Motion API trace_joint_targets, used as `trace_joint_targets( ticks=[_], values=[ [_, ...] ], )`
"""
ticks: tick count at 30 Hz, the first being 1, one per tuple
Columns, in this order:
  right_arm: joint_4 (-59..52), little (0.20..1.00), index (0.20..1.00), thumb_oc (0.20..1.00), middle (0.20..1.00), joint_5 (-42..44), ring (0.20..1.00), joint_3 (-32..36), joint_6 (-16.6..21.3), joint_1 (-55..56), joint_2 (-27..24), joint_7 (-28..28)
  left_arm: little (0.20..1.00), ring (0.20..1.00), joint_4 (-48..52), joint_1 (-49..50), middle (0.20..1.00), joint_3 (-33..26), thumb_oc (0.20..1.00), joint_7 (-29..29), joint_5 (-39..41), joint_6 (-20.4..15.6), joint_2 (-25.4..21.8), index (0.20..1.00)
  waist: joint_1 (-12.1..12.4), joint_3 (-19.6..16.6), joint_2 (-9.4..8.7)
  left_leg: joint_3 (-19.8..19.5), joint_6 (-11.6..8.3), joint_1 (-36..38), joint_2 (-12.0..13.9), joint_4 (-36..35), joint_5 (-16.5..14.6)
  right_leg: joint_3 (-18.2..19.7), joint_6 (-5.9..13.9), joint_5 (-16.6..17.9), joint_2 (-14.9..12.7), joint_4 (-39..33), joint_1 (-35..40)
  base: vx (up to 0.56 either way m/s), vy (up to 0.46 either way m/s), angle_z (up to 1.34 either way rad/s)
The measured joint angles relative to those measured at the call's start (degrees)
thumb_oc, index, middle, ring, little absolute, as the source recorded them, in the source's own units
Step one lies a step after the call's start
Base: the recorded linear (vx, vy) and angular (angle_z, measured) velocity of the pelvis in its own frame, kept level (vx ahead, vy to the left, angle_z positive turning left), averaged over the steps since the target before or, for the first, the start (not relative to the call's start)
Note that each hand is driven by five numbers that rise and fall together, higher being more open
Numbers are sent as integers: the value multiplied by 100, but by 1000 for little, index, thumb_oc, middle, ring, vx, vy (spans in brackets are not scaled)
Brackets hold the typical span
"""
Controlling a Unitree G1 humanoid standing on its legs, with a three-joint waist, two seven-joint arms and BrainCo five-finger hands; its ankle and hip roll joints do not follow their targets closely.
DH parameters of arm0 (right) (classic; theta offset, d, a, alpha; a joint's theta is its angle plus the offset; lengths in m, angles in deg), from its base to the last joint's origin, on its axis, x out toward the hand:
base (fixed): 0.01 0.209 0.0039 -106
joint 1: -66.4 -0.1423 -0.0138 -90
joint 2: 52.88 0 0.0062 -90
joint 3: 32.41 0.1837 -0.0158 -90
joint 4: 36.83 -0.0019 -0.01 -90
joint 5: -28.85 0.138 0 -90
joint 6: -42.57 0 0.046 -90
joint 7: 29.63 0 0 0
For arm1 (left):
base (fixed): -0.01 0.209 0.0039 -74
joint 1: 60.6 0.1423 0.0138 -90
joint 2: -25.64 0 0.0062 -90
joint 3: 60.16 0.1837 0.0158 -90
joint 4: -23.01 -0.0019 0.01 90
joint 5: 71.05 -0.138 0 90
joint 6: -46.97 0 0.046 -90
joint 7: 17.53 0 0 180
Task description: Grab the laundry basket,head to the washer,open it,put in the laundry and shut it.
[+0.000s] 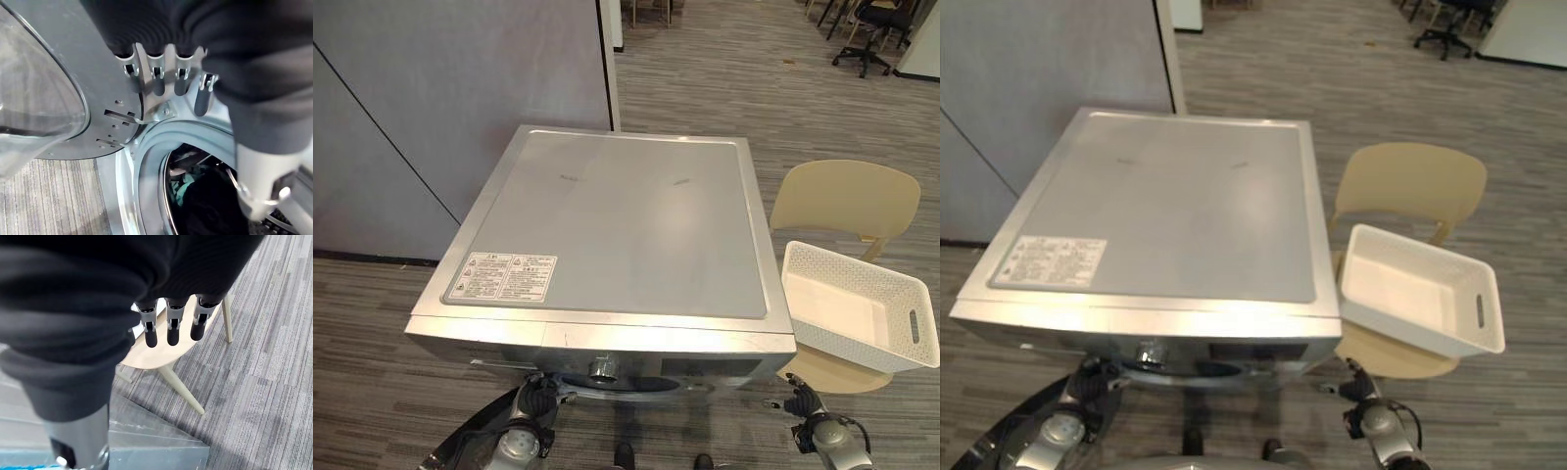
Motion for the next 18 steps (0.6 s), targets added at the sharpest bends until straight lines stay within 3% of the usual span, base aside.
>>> trace_joint_targets(
  ticks=[3, 4, 5, 7, 9, 11, 12, 13, 14, 15, 16, 17, 18],
  values=[
    [130, 1000, 1000, 1000, 1000, -8, 1000, -24, 8, -233, -30, -11, 1000, 1000, -173, -99, 1000, 1, 1000, -15, -1, -13, -5, 1000, 1, 21, 26, 179, 24, -375, 21, 223, 17, 369, 85, 79, 47, 561, -633, -301, -6, -48],
    [184, 1000, 1000, 1000, 1000, -8, 1000, -11, -2, -394, -53, -25, 1000, 1000, -242, -294, 1000, -6, 1000, -45, -31, -22, -34, 1000, -32, 70, 104, 119, 28, -711, 78, 374, 22, 766, 189, 113, 107, 990, -1099, -167, -105, 2],
    [282, 1000, 1000, 1000, 1000, -8, 1000, -43, -25, -348, -47, -20, 1000, 1000, -329, -532, 1000, -1, 1000, -60, -37, -18, -45, 1000, -38, 114, 58, 69, 53, -806, 28, 397, 39, 1066, 230, 84, 100, 961, -1150, -198, -169, 6],
    [399, 1000, 1000, 1000, 1000, -7, 1000, -145, 1, -396, -44, -23, 1000, 1000, -337, -690, 1000, 2, 1000, -69, -52, -25, -34, 1000, -3, 259, 102, 11, 69, -863, 95, 468, 93, 1280, 239, -50, 34, 1033, -1072, -133, -242, 28],
    [481, 1000, 1000, 1000, 1000, -7, 1000, -156, -6, -372, 46, -9, 1000, 1000, -398, -951, 1000, -78, 1000, -178, -60, -133, -7, 1000, 67, 386, 122, -344, -78, -985, 181, 379, 367, 1270, 389, -251, -110, 1189, -818, -194, -428, 65],
    [485, 1000, 1000, 1000, 1000, -13, 1000, -288, -2, -481, 46, -8, 1000, 1000, -392, -887, 1000, -211, 1000, -277, -36, -160, -2, 1000, 278, 405, 117, -370, -249, -976, 388, 195, 575, 1025, 349, -476, -69, 1019, -668, -231, -502, 12],
    [422, 1000, 1000, 1000, 1000, -19, 1000, -326, 11, -528, 25, -8, 1000, 1000, -388, -807, 1000, -316, 1000, -302, -24, -159, 44, 1000, 374, 441, 148, -401, -390, -986, 564, 139, 696, 761, 180, -525, 106, 725, -620, -375, -663, -9],
    [422, 1000, 1000, 1000, 1000, -20, 1000, -336, -1, -682, 15, -8, 1000, 1000, -464, -631, 1000, -368, 1000, -347, 31, -165, 126, 1000, 472, 512, 329, -584, -611, -1103, 890, 208, 971, 647, -67, -400, 535, 592, -558, -300, -504, 7],
    [370, 1000, 1000, 1000, 1000, -22, 1000, -310, 3, -608, 35, -12, 1000, 1000, -479, -664, 1000, -386, 1000, -360, 35, -146, 144, 1000, 411, 544, 265, -655, -657, -1273, 950, 401, 1088, 668, -202, -372, 579, 604, -618, -308, -364, 81],
    [273, 1000, 1000, 1000, 1000, -34, 1000, -222, 8, -557, 32, -31, 1000, 1000, -543, -639, 1000, -483, 1000, -438, 44, -106, 268, 1000, 325, 659, 201, -697, -891, -1756, 971, 959, 1466, 406, -483, -498, 680, 931, -720, -175, -212, 105],
    [239, 1000, 1000, 1000, 1000, -44, 1000, -156, 6, -503, 20, -41, 1000, 1000, -550, -627, 1000, -527, 1000, -460, 54, -90, 354, 1000, 311, 732, 134, -672, -855, -1932, 932, 1114, 1671, 262, -586, -522, 690, 1089, -768, -245, -289, 99],
    [218, 1000, 1000, 1000, 1000, -49, 1000, -163, -8, -431, 22, -57, 1000, 1000, -551, -551, 1000, -463, 1000, -460, 104, -82, 365, 1000, 381, 728, 10, -593, -711, -2009, 916, 1110, 1680, 229, -692, -562, 657, 1129, -833, -231, -270, 48],
    [208, 1000, 1000, 1000, 1000, -51, 1000, -181, 5, -243, 66, -65, 1000, 1000, -544, -364, 1000, -442, 1000, -449, 209, -33, 318, 1000, 452, 726, -263, -125, -508, -2057, 670, 1245, 1119, 101, -925, -414, 520, 999, -892, -163, -168, 53]
  ],
)
